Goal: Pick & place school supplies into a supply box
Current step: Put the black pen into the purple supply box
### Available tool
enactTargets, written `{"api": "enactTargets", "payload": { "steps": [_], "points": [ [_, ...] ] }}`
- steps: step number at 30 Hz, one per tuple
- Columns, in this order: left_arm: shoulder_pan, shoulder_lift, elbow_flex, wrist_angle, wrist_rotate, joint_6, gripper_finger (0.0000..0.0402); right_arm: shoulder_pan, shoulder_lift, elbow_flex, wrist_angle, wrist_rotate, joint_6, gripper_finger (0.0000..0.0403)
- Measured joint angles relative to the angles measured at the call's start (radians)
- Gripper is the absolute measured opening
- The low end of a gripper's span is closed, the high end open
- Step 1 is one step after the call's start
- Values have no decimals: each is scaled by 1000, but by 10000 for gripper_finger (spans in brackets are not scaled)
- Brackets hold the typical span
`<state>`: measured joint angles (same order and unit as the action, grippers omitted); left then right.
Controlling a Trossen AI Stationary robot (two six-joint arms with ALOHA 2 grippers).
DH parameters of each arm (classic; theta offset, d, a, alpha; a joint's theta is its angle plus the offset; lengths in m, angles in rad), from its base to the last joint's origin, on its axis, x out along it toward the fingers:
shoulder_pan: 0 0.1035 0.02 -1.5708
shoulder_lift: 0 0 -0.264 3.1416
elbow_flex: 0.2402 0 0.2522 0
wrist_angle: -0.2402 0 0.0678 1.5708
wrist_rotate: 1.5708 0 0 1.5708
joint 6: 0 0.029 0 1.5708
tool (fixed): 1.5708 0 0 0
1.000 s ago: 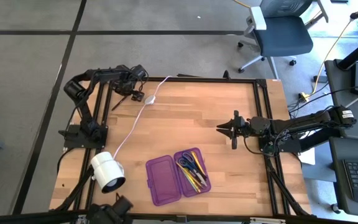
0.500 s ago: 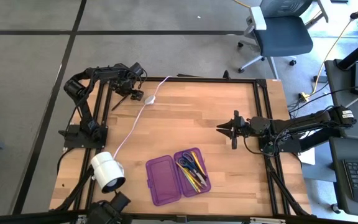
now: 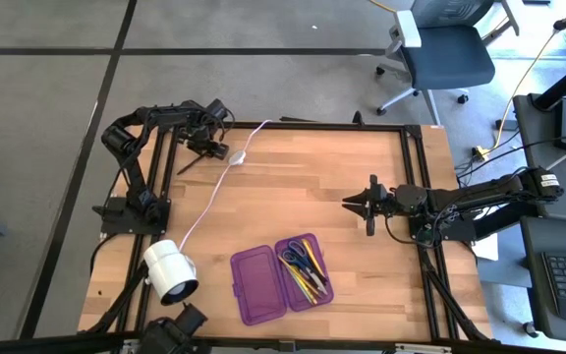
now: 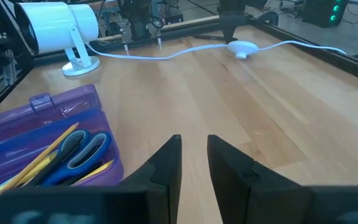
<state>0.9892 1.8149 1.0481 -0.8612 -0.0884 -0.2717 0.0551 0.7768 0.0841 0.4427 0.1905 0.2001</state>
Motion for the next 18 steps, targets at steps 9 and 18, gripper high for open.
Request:
{"api": "enactTargets", "payload": {
  "steps": [9, 18],
  "points": [
    [-13, 0, -2, 15, 36, 103, 86, 0, 0, 0, 0, 0, 0, 82],
    [-34, 1, -2, 26, 35, 289, 55, 0, 0, 0, 1, -7, 1, 82]
  ]
}}
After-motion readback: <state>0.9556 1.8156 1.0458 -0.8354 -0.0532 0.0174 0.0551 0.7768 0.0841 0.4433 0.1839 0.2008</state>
